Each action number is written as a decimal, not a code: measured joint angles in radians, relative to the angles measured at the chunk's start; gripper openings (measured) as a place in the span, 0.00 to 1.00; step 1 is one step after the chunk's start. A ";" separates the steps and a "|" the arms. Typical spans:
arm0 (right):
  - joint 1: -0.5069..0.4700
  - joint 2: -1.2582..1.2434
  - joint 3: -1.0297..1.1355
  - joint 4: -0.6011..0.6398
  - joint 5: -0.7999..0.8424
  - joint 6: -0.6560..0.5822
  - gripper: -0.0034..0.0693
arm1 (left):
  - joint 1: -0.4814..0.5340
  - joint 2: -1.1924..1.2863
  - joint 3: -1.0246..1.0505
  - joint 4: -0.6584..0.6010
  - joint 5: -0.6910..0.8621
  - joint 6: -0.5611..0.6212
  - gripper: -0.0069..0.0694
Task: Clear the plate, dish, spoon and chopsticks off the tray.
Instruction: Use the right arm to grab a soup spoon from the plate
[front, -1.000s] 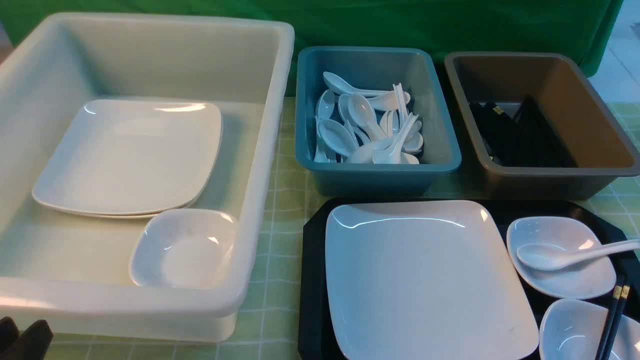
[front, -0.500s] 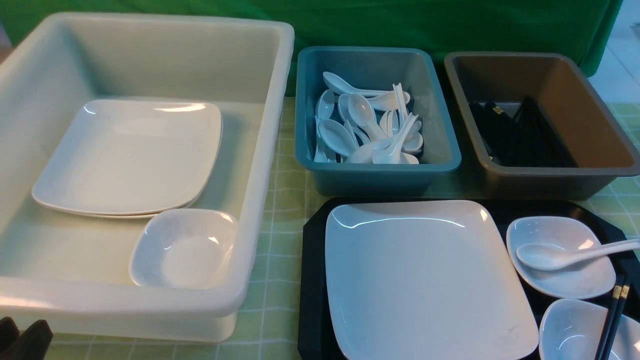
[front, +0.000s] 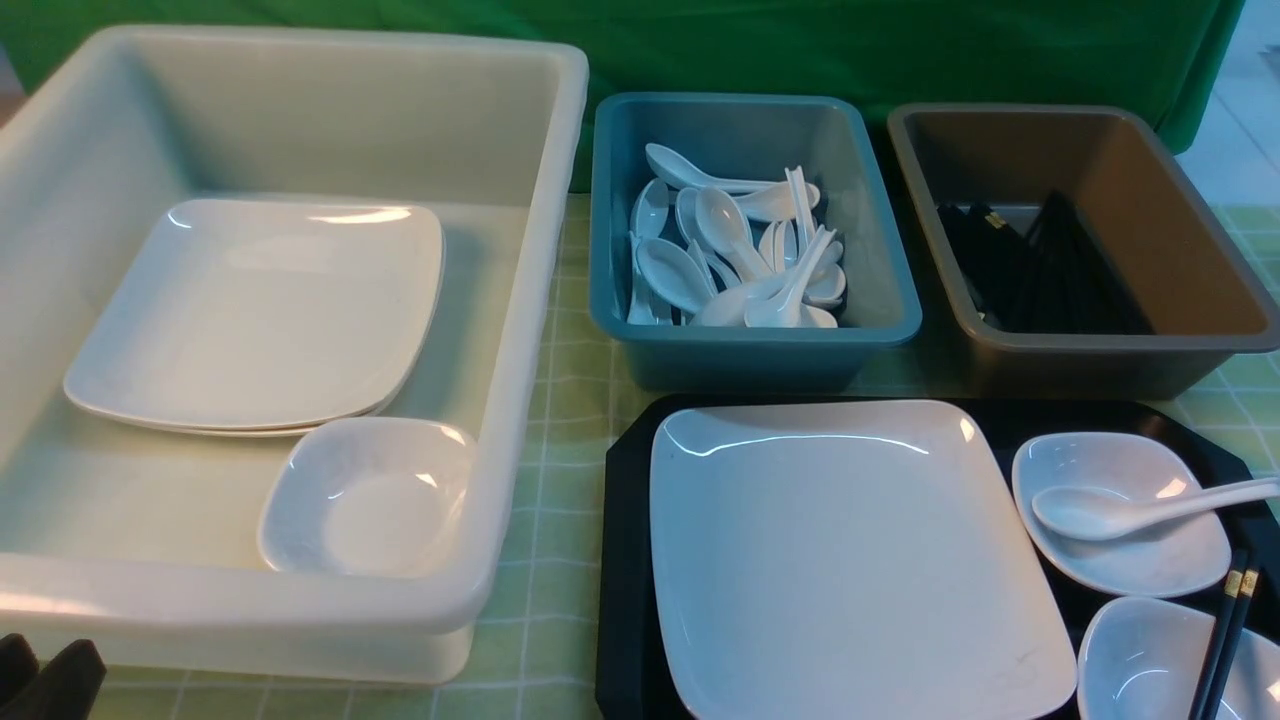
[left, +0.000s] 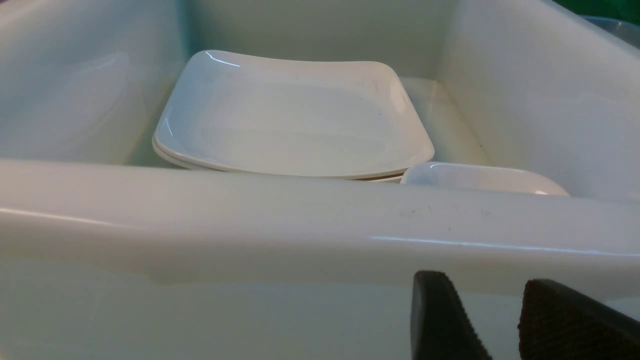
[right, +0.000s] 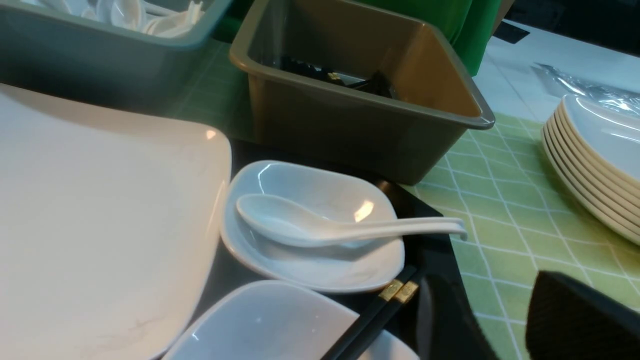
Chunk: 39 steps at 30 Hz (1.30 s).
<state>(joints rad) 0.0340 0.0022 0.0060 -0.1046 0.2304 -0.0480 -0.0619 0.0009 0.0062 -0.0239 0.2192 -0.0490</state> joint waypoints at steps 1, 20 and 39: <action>0.000 0.000 0.000 0.000 0.000 0.000 0.38 | 0.000 0.000 0.000 0.000 0.000 0.000 0.39; 0.000 0.000 0.000 0.009 -0.015 0.005 0.38 | 0.000 0.000 0.000 0.000 0.000 0.000 0.39; 0.003 0.005 -0.112 0.401 -0.120 0.695 0.21 | 0.000 0.000 0.000 0.000 0.000 0.000 0.39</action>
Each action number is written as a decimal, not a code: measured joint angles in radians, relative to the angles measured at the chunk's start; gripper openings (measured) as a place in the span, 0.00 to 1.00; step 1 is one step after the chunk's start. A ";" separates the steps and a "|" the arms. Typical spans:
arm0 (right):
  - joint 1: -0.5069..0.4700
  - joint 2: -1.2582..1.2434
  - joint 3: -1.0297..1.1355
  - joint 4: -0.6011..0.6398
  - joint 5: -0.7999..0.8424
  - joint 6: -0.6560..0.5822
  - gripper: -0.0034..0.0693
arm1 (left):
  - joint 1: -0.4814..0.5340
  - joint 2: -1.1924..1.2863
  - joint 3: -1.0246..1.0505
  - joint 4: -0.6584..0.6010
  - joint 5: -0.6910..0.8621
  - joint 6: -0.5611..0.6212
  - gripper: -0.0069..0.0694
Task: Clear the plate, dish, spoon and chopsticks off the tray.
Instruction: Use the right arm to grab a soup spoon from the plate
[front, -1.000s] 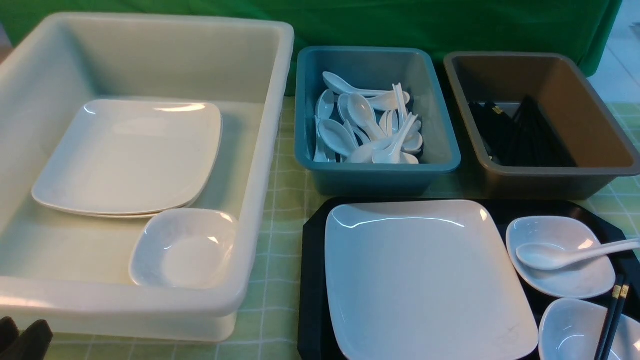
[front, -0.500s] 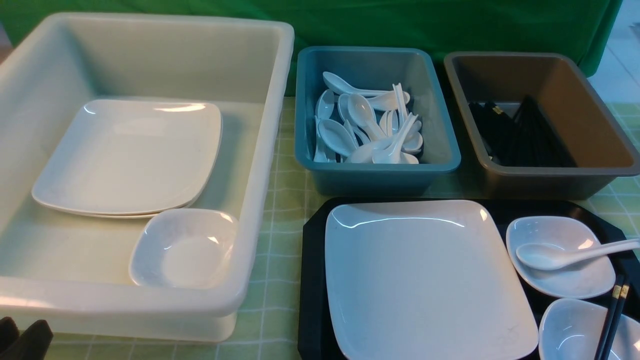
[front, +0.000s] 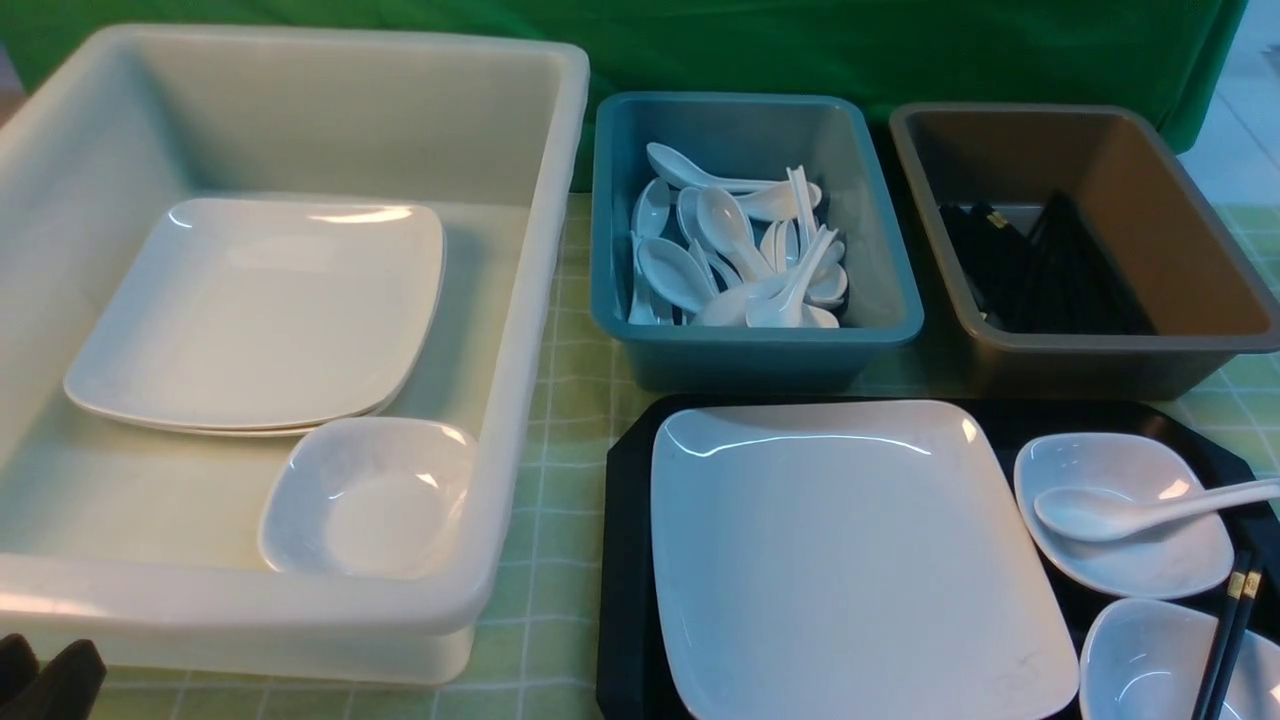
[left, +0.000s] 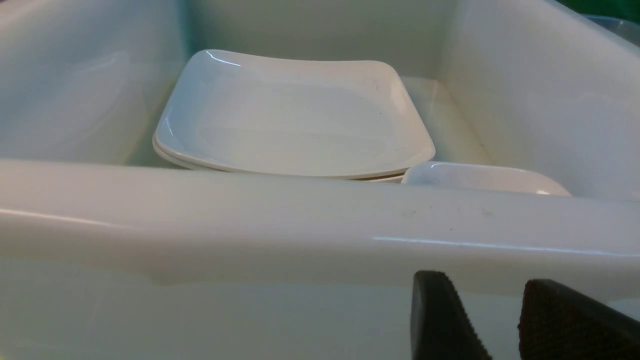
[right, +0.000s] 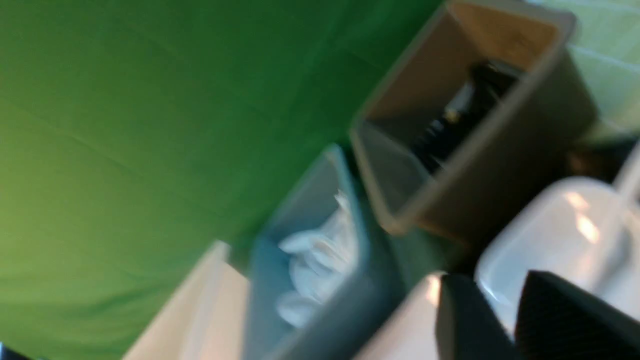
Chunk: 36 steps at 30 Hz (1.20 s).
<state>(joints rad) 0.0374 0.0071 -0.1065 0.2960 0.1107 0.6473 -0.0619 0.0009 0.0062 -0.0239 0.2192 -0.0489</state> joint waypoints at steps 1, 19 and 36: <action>0.001 0.017 -0.059 -0.033 0.004 -0.029 0.16 | 0.000 0.000 0.000 0.000 0.000 0.000 0.39; -0.004 1.205 -0.591 -0.481 0.377 0.105 0.46 | 0.000 -0.001 0.000 0.000 0.000 0.000 0.39; -0.078 1.585 -0.892 -0.472 0.519 0.335 0.58 | 0.000 -0.001 0.000 0.000 0.000 0.000 0.39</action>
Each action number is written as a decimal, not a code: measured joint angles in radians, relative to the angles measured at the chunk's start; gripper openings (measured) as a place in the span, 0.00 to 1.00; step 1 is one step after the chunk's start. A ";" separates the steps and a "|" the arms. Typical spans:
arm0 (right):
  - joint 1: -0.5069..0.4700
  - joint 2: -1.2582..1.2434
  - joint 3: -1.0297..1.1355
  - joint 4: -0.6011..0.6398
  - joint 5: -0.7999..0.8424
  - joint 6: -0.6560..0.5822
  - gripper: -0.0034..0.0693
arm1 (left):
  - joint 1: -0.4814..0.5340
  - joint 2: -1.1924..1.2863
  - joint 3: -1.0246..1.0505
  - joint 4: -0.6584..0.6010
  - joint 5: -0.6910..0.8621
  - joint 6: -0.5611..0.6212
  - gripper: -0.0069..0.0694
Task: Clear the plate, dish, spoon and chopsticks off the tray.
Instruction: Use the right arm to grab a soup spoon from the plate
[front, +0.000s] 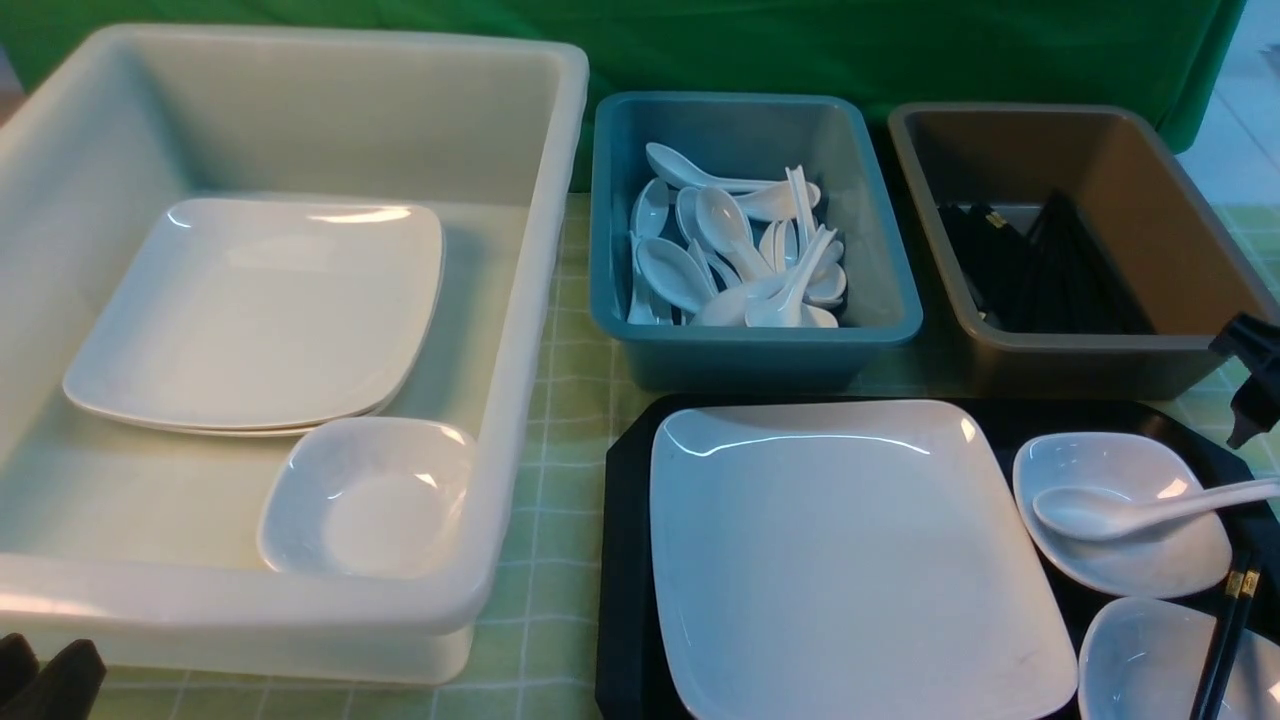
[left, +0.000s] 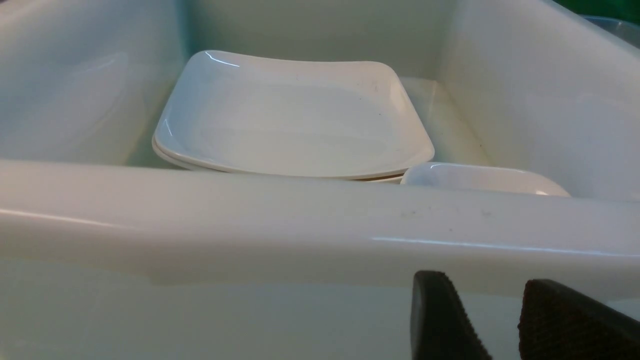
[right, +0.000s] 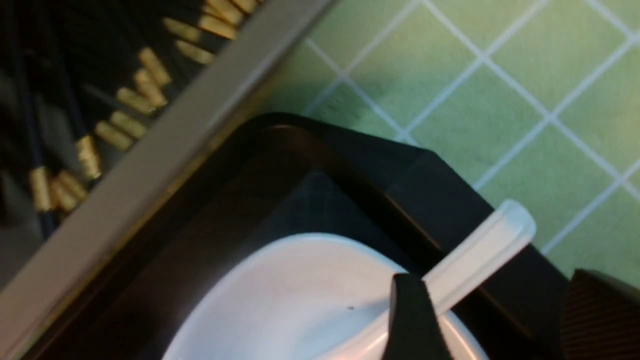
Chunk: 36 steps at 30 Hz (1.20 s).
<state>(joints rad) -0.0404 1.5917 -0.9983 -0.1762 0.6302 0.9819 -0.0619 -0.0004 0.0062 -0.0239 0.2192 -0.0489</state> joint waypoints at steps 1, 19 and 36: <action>0.000 0.002 0.000 0.000 0.000 0.002 0.58 | 0.000 0.000 0.000 0.000 0.000 0.000 0.39; 0.000 0.114 -0.004 0.019 -0.040 0.113 0.58 | 0.000 0.000 0.000 0.000 0.000 0.000 0.39; 0.000 0.134 -0.010 0.010 -0.062 0.118 0.27 | 0.000 0.000 0.000 0.000 0.000 0.000 0.39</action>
<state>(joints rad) -0.0404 1.7252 -1.0088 -0.1662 0.5686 1.0999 -0.0619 -0.0004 0.0062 -0.0239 0.2194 -0.0489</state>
